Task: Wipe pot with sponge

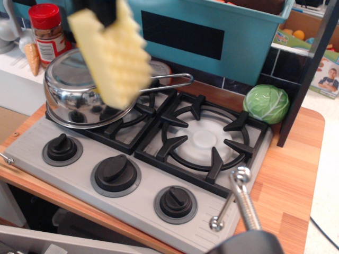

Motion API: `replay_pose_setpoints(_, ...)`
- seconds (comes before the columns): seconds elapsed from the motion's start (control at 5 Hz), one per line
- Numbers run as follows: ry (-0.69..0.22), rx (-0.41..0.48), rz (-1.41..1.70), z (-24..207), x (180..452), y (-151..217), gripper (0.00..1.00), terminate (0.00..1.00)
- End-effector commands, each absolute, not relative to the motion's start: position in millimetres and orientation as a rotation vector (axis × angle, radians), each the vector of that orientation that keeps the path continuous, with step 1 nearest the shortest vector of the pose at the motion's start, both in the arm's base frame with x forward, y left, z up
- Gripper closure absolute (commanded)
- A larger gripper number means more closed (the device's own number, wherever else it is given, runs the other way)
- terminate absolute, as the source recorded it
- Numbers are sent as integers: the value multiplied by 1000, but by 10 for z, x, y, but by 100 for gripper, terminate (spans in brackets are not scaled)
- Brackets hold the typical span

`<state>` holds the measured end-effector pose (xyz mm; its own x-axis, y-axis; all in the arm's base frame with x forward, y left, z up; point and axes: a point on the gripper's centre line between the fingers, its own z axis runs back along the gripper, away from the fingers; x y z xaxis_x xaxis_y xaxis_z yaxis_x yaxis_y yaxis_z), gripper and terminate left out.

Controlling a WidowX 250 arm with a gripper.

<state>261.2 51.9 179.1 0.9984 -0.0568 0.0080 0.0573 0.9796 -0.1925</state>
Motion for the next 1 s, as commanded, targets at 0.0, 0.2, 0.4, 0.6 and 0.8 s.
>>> replay_pose_setpoints(0.0, -68, -128, -74, 1753, 2731, 910, 100, 0)
replay_pose_setpoints(0.2, -45, -91, -81, 1517, 2784, 951, 100, 0)
replay_pose_setpoints(0.4, -43, -75, -29, 1489, 2847, 1050, 100, 0)
replay_pose_setpoints(0.6, -61, -13, 9, 1598, 2839, 1387, 100, 0)
replay_pose_setpoints(0.8, -40, 68, 50, 1623, 2856, 1833, 100, 0)
